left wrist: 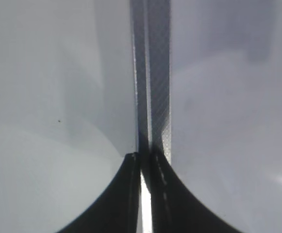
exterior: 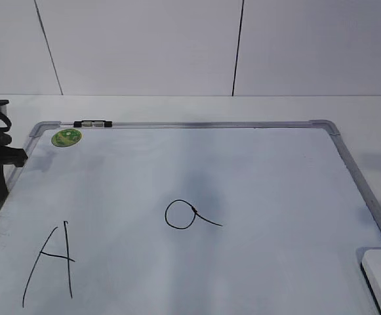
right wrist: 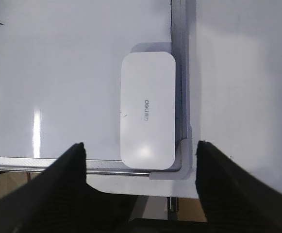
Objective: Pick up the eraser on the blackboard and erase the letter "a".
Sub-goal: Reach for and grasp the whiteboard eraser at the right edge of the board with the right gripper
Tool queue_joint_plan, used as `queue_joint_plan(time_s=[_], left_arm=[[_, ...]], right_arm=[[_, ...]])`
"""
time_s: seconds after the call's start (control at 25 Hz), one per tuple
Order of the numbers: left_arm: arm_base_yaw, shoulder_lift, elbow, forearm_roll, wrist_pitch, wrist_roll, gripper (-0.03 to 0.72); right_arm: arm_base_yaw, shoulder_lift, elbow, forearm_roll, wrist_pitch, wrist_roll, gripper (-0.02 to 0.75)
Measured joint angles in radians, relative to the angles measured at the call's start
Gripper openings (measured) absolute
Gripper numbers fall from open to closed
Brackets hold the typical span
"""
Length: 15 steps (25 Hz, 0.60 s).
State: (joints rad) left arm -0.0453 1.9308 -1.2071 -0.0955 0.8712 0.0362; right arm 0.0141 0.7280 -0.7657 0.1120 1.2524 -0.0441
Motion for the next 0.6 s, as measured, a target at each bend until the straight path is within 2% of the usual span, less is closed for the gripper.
queue_joint_plan(time_s=[0.12,0.28,0.4,0.6], left_arm=[[0.000,0.001,0.000,0.000,0.000,-0.002,0.017],[0.000,0.001,0.000,0.000,0.000,-0.002,0.017],[0.000,0.001,0.000,0.000,0.000,-0.002,0.017],[0.000,0.001,0.000,0.000,0.000,-0.002,0.017]], right_arm=[[0.002,0.028,0.000,0.015,0.000,0.000,0.546],[0.074,0.092,0.000,0.049,-0.001,0.004,0.645],[0.136,0.118,0.000,-0.002,-0.003,0.018,0.675],[0.151,0.121,0.000,-0.112,-0.003,0.113,0.684]])
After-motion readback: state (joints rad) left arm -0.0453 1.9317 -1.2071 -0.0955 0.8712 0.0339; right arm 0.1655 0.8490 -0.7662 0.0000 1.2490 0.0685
